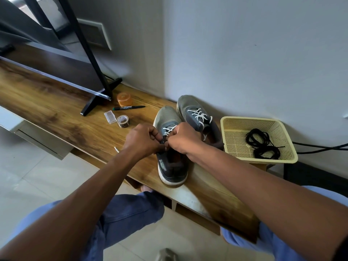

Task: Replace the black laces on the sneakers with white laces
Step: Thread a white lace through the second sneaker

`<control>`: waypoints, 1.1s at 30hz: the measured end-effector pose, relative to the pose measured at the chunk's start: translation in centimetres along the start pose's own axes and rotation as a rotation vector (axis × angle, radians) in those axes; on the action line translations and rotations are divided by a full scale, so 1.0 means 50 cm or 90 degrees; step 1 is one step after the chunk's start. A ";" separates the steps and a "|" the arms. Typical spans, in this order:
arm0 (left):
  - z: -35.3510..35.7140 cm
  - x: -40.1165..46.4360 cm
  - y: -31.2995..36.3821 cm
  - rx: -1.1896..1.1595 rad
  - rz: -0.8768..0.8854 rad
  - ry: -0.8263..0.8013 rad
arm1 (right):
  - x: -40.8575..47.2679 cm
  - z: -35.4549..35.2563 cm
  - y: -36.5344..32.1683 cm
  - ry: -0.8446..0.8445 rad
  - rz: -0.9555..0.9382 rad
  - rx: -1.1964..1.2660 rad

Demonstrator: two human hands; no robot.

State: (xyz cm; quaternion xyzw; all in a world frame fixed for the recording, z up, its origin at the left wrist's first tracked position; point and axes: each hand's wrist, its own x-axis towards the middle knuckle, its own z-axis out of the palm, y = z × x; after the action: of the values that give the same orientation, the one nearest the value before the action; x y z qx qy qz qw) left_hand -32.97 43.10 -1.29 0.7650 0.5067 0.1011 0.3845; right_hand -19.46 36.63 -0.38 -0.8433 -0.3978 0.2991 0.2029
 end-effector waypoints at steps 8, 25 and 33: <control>-0.002 0.003 0.000 -0.026 -0.021 0.005 | -0.008 0.006 -0.002 0.032 -0.006 0.008; -0.049 -0.006 -0.012 -0.188 -0.026 -0.084 | 0.005 -0.013 -0.007 -0.018 -0.006 0.081; -0.044 -0.009 -0.006 -0.194 -0.010 -0.073 | 0.003 -0.021 -0.006 -0.028 -0.038 0.046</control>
State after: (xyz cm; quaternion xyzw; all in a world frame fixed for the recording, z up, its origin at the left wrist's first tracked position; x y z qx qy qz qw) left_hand -34.60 43.85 0.14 0.6982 0.4687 0.1299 0.5253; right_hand -18.86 36.82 0.51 -0.8166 -0.4159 0.3253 0.2332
